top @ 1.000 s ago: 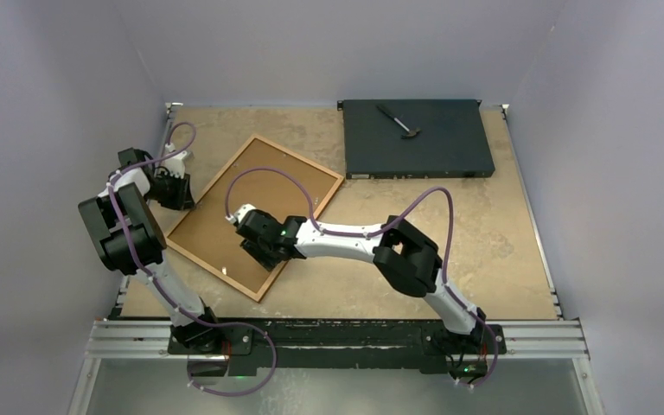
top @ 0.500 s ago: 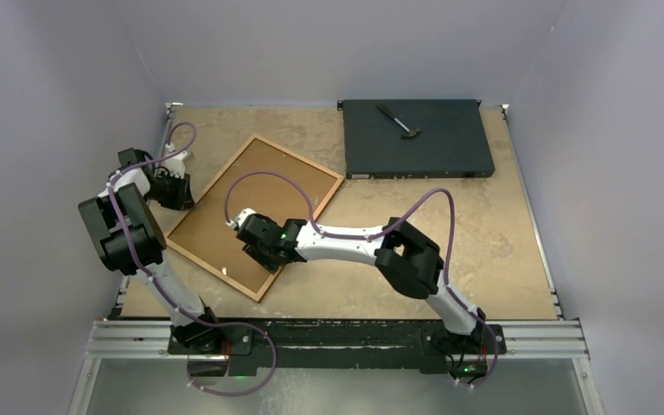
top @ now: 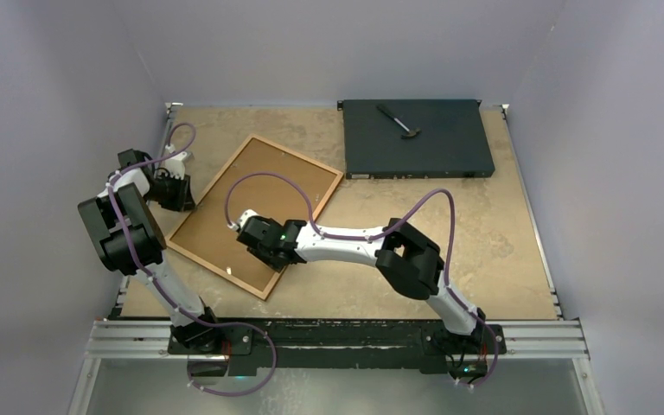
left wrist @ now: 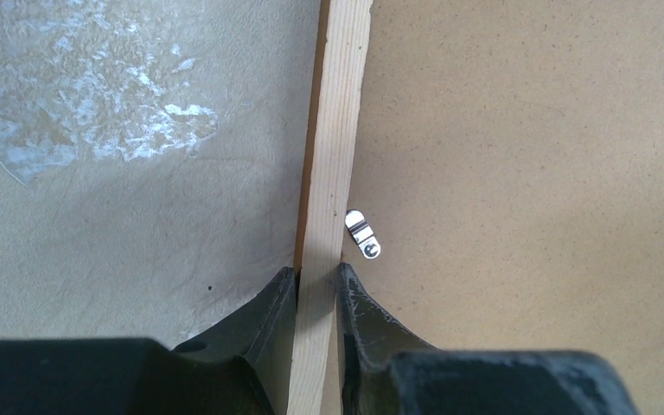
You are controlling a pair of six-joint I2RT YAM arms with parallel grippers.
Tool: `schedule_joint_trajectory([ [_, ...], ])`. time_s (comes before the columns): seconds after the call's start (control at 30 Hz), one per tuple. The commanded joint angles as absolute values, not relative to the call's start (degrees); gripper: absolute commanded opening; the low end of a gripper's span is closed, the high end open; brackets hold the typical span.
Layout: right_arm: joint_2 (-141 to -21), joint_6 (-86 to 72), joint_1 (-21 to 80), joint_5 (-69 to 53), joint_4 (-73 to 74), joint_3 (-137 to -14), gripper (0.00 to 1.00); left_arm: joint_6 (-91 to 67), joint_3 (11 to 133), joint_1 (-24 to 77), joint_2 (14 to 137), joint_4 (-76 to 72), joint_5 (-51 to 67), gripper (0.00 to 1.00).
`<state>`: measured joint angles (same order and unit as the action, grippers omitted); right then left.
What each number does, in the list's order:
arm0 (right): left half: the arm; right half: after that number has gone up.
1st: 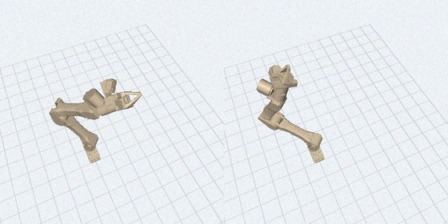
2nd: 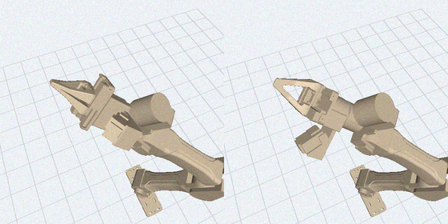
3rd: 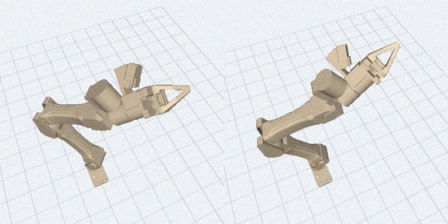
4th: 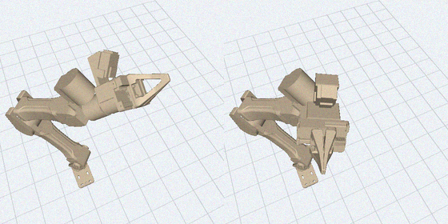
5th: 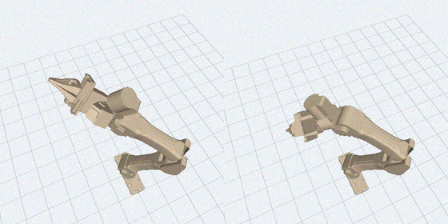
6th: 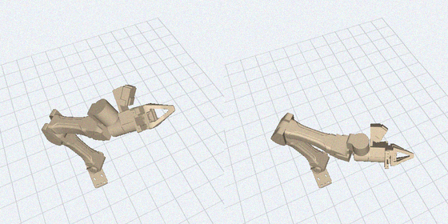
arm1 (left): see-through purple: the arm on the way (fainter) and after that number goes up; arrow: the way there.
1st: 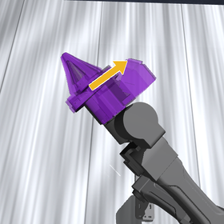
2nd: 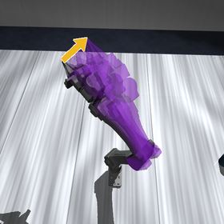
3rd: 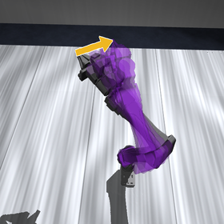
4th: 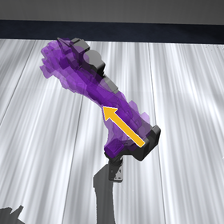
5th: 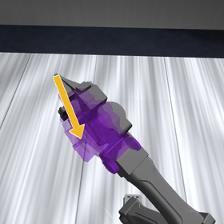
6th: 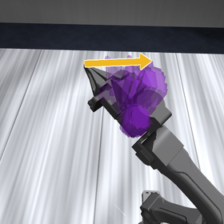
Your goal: Put the photo into the frame
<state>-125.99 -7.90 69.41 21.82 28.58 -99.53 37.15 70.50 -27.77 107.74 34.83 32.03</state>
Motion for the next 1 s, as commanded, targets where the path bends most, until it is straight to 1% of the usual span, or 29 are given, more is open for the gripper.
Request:
schedule_joint_trajectory([
  [0.0, -124.53, -6.01, 69.17, 26.14, 34.60, -100.76, 0.55, 38.19, 69.62, -28.72, 108.37, 38.04, 31.87, 0.12],
  [0.1, -124.95, -5.56, 69.15, 27.50, 34.98, -101.58, 0.53, 38.60, 69.37, -28.79, 108.37, 38.14, 32.31, 0.10],
  [0.23, -125.09, -5.15, 69.16, 27.71, 35.59, -101.81, 0.45, 39.29, 68.79, -28.93, 108.54, 38.07, 32.55, 0.08],
  [0.47, -124.85, -5.01, 69.12, 27.52, 36.51, -102.02, 0.43, 39.99, 69.00, -29.54, 108.97, 38.37, 33.36, 0.07],
  [0.53, -124.46, -5.28, 69.10, 27.16, 36.09, -102.93, 0.45, 40.12, 69.08, -29.54, 109.01, 38.77, 33.84, 0.07],
  [0.67, -123.46, -5.57, 69.08, 23.65, 34.38, -104.48, 0.58, 40.08, 69.07, -29.55, 108.65, 38.85, 34.02, 0.06],
  [0.7, -123.41, -5.62, 68.94, 22.58, 34.04, -104.55, 0.59, 40.10, 69.07, -29.59, 108.59, 38.92, 34.01, 0.06],
  [0.97, -123.34, -5.42, 67.63, 20.82, 32.70, -100.81, 0.60, 40.09, 69.13, -29.79, 108.63, 38.89, 34.00, 0.06],
])
